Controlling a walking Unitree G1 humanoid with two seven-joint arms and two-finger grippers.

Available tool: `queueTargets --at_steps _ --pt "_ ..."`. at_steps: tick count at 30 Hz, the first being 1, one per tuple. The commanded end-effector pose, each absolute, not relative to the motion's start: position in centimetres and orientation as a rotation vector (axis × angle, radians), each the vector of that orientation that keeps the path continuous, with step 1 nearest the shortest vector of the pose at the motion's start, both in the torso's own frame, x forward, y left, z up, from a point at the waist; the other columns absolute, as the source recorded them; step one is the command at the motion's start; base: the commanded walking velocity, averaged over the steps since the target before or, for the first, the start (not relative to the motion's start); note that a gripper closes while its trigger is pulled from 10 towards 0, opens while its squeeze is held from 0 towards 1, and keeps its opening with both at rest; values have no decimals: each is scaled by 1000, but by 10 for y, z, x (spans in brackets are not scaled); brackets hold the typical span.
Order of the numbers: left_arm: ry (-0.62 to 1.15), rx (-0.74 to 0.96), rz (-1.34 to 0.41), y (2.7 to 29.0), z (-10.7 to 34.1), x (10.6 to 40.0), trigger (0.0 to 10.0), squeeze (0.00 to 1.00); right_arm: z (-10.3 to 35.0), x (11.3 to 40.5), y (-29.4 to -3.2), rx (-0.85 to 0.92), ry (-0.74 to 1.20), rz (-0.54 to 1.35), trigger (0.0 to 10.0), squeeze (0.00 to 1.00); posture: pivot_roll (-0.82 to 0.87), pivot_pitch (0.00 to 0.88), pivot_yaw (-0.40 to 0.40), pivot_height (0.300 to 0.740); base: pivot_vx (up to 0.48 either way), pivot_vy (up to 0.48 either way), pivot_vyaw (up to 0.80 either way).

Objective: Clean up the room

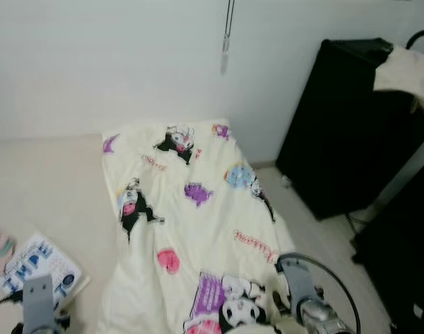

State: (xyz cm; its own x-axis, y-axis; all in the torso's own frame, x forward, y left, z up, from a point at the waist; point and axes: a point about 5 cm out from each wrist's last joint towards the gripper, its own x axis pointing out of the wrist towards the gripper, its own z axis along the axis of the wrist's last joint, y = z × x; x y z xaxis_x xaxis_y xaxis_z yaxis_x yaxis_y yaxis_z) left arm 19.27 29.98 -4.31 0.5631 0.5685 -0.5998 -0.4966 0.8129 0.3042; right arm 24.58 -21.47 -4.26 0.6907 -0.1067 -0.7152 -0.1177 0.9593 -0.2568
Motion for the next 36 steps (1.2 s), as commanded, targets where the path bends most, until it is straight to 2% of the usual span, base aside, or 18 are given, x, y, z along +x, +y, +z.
queueTargets --at_steps 1,7,18,25,36 --pt "791 108 610 293 -50 186 10000 0 -48 238 -217 -308 843 4 10000 0 -65 6 -74 691 0 0 0" --pt "840 104 570 284 -60 177 10000 0 -58 224 -214 -324 896 28 10000 0 -60 6 -73 691 -464 0 0" --pt "862 135 475 266 -67 177 10000 0 -65 217 -198 -312 918 125 10000 0 -57 9 -73 726 0 0 0" --pt "853 149 433 260 -66 182 10000 0 -66 214 -199 -326 932 128 10000 0 -59 10 -71 726 0 0 0" --pt "857 158 371 250 -66 188 10000 0 -71 208 -195 -302 959 168 10000 0 -56 10 -65 726 0 0 686"
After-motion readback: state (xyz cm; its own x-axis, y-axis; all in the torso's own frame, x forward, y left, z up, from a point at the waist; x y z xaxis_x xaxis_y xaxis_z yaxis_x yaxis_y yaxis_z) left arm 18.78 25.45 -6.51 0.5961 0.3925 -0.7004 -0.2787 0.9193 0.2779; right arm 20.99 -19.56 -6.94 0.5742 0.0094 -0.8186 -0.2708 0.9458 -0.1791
